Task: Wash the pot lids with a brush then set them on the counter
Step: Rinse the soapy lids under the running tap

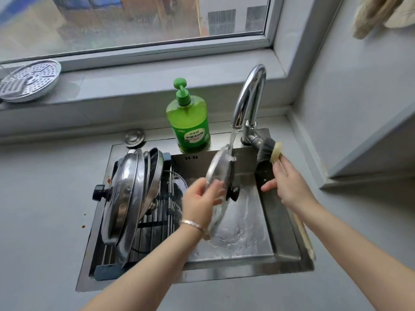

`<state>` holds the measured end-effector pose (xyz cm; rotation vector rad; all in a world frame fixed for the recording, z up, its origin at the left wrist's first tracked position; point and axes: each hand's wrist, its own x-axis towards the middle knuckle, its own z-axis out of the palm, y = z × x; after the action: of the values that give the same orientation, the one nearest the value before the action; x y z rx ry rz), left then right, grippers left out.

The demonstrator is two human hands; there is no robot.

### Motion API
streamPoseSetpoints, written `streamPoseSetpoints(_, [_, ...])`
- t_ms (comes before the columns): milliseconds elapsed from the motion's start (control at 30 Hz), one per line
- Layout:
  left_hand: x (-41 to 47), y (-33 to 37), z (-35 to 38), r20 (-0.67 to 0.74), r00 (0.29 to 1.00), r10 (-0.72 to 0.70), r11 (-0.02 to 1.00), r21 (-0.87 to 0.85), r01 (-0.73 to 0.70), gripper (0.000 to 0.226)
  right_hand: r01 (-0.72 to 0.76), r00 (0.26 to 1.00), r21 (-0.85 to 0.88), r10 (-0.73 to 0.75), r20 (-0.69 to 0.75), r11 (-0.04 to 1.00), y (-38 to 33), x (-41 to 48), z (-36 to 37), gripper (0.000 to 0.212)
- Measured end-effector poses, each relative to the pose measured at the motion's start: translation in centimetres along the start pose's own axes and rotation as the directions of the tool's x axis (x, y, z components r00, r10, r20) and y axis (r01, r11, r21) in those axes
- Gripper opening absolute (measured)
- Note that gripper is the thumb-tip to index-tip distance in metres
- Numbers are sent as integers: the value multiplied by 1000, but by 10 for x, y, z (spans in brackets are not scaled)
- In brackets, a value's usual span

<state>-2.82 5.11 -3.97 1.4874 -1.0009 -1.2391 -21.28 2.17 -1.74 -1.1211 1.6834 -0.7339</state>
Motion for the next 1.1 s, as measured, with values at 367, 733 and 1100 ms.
streamPoseSetpoints(367, [9, 31, -6, -43, 956, -290, 897, -360, 256, 32, 177, 983, -317, -152, 103, 932, -14, 11, 32, 34])
streamPoseSetpoints(733, [7, 30, -10, 5, 955, -297, 909, -303, 285, 30, 227, 973, -360, -194, 125, 905, -29, 13, 33, 35])
streamPoseSetpoints(1100, [22, 44, -27, -146, 959, -242, 841, -525, 132, 31, 11, 996, -159, 4, 93, 987, 17, 25, 25, 35])
